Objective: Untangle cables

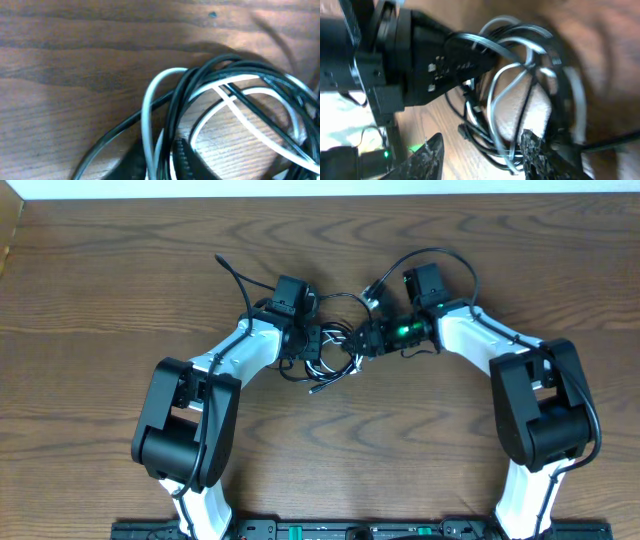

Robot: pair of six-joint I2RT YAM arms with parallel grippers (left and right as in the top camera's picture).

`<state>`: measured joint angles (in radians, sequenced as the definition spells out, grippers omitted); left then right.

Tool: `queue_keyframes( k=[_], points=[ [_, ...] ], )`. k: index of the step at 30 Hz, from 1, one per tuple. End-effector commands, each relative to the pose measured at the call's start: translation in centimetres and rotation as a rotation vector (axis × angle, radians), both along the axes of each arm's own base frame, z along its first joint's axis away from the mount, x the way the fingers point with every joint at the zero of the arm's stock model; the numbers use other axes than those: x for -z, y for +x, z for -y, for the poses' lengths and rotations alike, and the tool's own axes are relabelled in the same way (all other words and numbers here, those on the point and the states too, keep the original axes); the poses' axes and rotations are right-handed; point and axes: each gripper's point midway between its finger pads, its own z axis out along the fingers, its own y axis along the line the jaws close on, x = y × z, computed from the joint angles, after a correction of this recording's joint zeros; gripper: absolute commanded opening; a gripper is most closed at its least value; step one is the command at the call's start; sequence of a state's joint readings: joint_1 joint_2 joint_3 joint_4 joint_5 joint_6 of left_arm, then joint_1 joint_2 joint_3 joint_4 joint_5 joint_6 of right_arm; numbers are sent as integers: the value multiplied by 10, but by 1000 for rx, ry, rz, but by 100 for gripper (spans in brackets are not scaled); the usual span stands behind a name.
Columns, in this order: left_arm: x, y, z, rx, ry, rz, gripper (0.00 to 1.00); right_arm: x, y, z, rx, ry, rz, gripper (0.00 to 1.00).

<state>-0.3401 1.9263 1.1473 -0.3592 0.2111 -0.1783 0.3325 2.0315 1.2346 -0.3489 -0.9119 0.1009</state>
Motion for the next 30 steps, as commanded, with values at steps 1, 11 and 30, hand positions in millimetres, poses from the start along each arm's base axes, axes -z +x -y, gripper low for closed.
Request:
queue_keyframes(
  k=[1,11,30],
  points=[
    [2,2,-8,-5,29,-1,28,-10,-6,-10,-69,-6,90,41],
    [2,1,-8,-5,31,-5,29,10,-15,-22,-89,-117,117,27],
    [4,5,-21,-30,100,14,58,-92,-46,-23,-362,570,170,1]
  ],
)
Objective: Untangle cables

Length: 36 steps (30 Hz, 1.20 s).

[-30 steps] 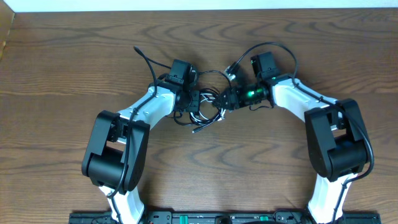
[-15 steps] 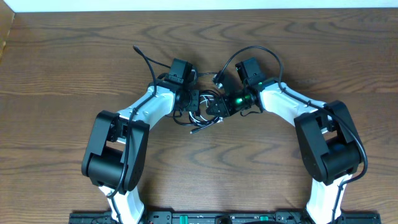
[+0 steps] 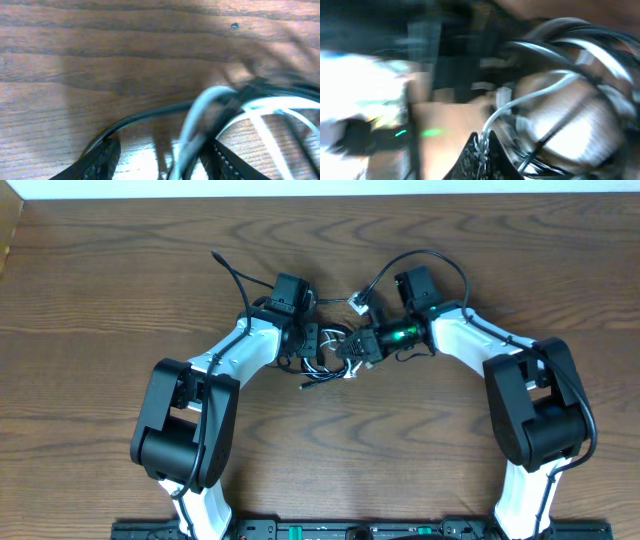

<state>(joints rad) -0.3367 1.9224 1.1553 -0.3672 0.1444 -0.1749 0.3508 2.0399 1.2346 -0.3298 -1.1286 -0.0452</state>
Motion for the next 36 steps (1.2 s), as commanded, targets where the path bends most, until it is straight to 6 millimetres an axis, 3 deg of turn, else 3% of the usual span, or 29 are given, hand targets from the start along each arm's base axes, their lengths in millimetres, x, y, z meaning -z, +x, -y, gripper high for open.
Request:
queue_keyframes(
  k=[1,6,13,16,19,21,22,24,26,29,36],
  points=[
    [6,-1,-9,-8,40,-11,59,-75,-24,1,-199,409,94,1],
    [6,-1,-12,-8,55,-8,60,-95,-20,10,-189,432,136,1],
    [11,-2,-53,-55,281,13,60,-128,-22,17,-187,446,216,1],
    [17,-6,-64,-63,328,4,75,-150,-27,21,-194,457,276,1],
    [19,-8,-62,-61,298,-12,81,-154,-28,21,-189,451,275,1],
    [20,-10,-56,-34,256,-26,81,-144,-23,20,-153,400,236,3],
    [21,-11,-52,-7,237,-30,81,-137,-20,20,-133,368,219,10],
    [21,-12,-45,44,207,-36,80,-121,-15,20,-96,305,181,37],
    [22,-14,-39,86,187,-40,79,-106,-14,18,-78,260,140,49],
    [22,-18,-30,162,149,-45,78,-84,-13,15,-72,231,80,51],
    [21,-27,-14,296,82,-61,77,-28,-10,13,-64,196,-53,42]
  ],
)
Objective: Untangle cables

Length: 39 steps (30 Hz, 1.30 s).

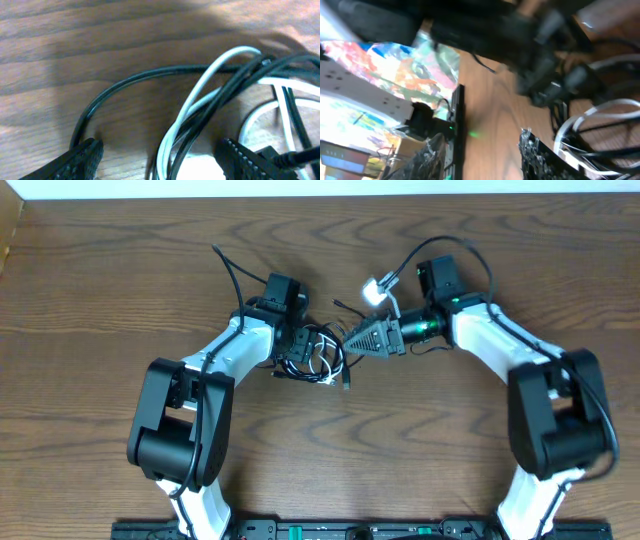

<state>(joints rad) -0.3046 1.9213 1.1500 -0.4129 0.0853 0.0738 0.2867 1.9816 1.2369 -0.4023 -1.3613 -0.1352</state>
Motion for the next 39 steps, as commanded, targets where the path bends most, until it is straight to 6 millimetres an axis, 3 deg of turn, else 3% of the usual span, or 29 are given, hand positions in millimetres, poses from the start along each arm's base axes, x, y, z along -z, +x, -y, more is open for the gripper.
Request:
queue_keyframes(
  k=[1,8,13,16,20,25,28,32,33,35,39],
  points=[
    [16,-24,12,116,-53,-86,77,31,-2,-5,-19,-6,-76,43],
    [16,-25,13,124,-58,-87,77,66,-11,-20,-65,7,-163,43],
    [16,-25,14,123,-62,-88,77,68,-23,-45,-125,15,-141,43],
    [15,-25,14,123,-61,-87,77,70,-34,-67,-159,-10,-131,35],
    [15,-25,14,123,-61,-88,75,71,-44,-79,-190,-16,-113,29],
    [15,-25,14,123,-61,-87,75,92,-43,-85,-136,-138,-108,42],
    [15,-25,14,123,-61,-87,75,105,-38,-85,-89,-216,-110,45],
    [15,-25,14,123,-61,-87,75,107,-37,-86,-78,-233,-112,45],
    [15,-25,14,123,-61,-88,75,107,-38,-86,-81,-232,-111,38],
    [15,-25,14,123,-61,-87,74,105,-41,-88,-94,-218,-117,3],
    [16,-24,11,119,-47,-84,67,65,-51,-91,-216,-1,-113,1]
  ],
)
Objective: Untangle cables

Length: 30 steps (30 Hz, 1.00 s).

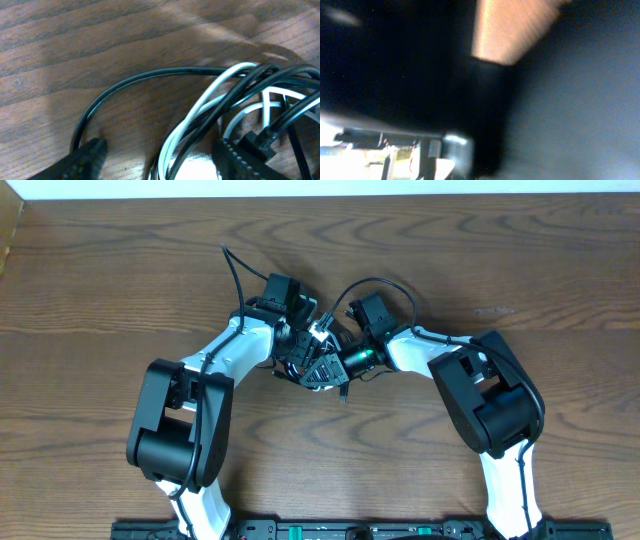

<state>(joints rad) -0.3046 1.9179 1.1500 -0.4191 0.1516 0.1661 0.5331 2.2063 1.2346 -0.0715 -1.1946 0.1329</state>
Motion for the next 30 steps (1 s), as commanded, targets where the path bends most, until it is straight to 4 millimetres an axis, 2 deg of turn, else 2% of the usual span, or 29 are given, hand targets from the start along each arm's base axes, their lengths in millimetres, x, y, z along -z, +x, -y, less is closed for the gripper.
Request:
queue_keyframes(
  k=[1,3,6,9,12,13,14,18,21,22,25,30],
  points=[
    [18,-18,-2,7,11,-70,66,-42,-17,-2,-140,235,-33,1],
    [18,-16,-8,-14,41,-62,66,-59,-17,4,-182,322,-19,1],
    [18,-15,-12,-33,46,-61,66,-76,-15,7,-183,340,6,1],
    [18,-13,-16,-51,44,-61,66,-105,-16,9,-196,376,67,1],
    [18,-10,-22,-84,38,-61,66,-143,-20,11,-213,418,165,1],
    [18,-9,-25,-99,36,-62,66,-168,-25,14,-223,447,231,1],
    [18,-9,-27,-105,36,-63,67,-182,-28,15,-230,464,271,1],
    [18,-7,-34,-135,34,-64,67,-231,-45,23,-257,526,417,1],
    [18,-6,-39,-150,32,-66,68,-258,-56,29,-267,554,487,2],
    [18,-5,-41,-160,31,-67,71,-273,-63,34,-271,571,529,2],
    [18,-5,-42,-163,31,-67,72,-292,-70,42,-270,589,585,1],
    [18,-5,-44,-166,39,-64,72,-314,-74,56,-247,599,646,1]
  ],
)
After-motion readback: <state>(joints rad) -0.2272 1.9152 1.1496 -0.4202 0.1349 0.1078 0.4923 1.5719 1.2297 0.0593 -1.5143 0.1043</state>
